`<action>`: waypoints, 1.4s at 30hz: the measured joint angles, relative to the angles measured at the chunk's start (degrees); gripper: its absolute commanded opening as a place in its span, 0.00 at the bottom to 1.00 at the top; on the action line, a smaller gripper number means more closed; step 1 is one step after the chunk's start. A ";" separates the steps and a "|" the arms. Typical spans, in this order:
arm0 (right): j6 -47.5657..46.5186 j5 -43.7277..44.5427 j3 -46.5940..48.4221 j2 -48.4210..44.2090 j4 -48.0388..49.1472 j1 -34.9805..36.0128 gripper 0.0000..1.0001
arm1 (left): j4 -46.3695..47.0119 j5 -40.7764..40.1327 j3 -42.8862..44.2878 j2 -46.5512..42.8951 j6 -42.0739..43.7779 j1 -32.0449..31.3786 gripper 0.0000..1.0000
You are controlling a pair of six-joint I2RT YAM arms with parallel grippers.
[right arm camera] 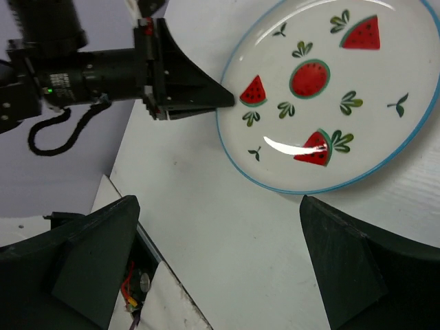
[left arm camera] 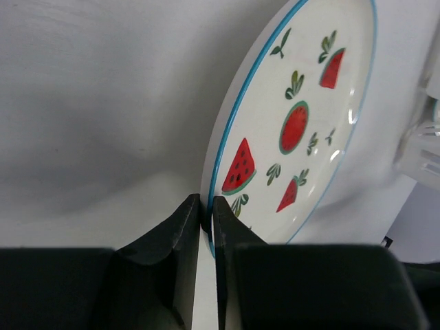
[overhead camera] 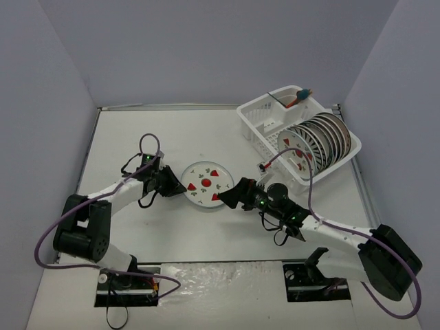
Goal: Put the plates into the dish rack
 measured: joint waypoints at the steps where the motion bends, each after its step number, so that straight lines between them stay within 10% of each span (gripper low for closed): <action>1: 1.52 1.62 -0.45 1.38 0.89 1.11 1.00 | -0.33 -0.02 -0.20 -1.39 -0.58 0.00 0.00; 28: 31.42 17.00 -2.94 36.80 34.81 7.14 0.96 | 2.03 0.00 -11.27 -16.51 -16.11 -0.04 0.00; 37: 37.05 17.31 -0.12 44.59 42.16 7.14 0.66 | 2.62 0.20 -14.72 -18.90 -16.93 0.01 0.00; 42: 37.14 17.58 -0.06 46.32 41.29 7.16 0.29 | 2.77 0.31 -17.28 -20.37 -16.89 0.09 0.00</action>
